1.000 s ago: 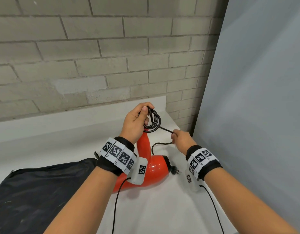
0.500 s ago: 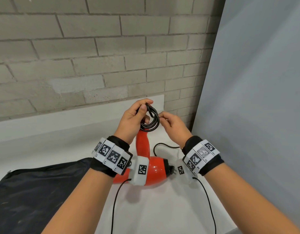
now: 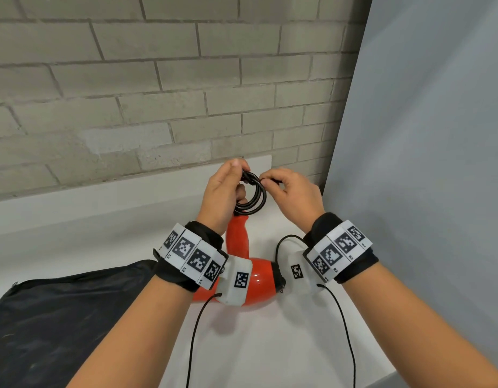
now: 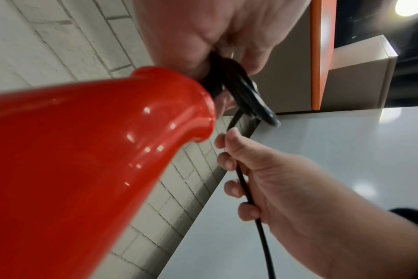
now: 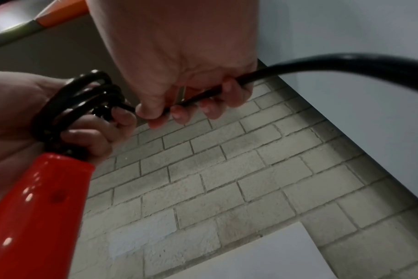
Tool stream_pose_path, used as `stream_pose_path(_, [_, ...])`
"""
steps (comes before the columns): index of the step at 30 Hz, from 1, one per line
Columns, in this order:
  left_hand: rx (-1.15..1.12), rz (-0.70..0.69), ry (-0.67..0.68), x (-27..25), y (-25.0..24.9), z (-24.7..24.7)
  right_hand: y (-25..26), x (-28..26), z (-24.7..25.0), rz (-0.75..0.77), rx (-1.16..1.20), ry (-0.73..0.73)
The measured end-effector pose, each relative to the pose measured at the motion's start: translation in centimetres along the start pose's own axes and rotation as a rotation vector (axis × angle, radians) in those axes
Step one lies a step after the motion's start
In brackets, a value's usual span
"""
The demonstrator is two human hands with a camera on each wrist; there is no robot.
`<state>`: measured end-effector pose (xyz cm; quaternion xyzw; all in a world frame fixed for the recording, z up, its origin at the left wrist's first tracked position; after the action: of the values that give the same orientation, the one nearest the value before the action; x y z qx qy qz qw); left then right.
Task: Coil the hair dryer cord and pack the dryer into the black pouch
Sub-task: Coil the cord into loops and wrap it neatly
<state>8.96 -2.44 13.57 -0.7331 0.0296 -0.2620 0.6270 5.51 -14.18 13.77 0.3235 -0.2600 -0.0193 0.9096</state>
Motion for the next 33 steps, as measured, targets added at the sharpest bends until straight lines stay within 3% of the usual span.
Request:
stream_pose_path(3, [0.069,-0.005,0.031,0.1,0.3,-0.3,0.1,0.3,1.2,-0.015,-0.016,-0.035])
stream_pose_path(6, [0.170,-0.055,0.191,-0.2,0.0,-1.7,0.1,0.7,2.4,-0.030,0.014,-0.074])
stream_pose_path(9, [0.320,-0.100,0.311,-0.4,-0.6,-2.5,0.8,1.2,3.7,0.011,0.057,-0.113])
stream_pose_path(17, [0.522,-0.070,0.439,-1.1,-0.2,-4.4,3.6,-0.3,5.8,0.178,0.059,-0.210])
stream_pose_path(22, [0.410,-0.091,0.226,-0.8,-0.6,-3.0,2.4,0.1,5.8,0.136,0.240,-0.191])
stream_pose_path(25, [0.384,-0.090,0.114,-0.6,-0.5,-2.2,0.5,0.0,6.0,0.077,0.230,-0.226])
stream_pose_path(31, [0.409,-0.102,0.051,-0.5,-0.2,-1.9,-5.6,-3.9,5.8,-0.197,0.060,-0.328])
stream_pose_path(33, [0.409,-0.104,0.035,-0.4,-0.2,-1.9,-7.6,-5.3,4.4,-0.270,0.028,-0.288])
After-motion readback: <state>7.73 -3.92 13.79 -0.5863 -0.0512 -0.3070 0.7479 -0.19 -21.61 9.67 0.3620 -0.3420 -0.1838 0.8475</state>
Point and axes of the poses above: each hand's wrist, its own x-axis towards the middle knuckle, its own z-axis out of the back of the hand, y = z × x, the point moved 10 cm from there along x, towards the middle knuckle, and after that the axes turned 3 degrees about x, right-handed, at the moved point
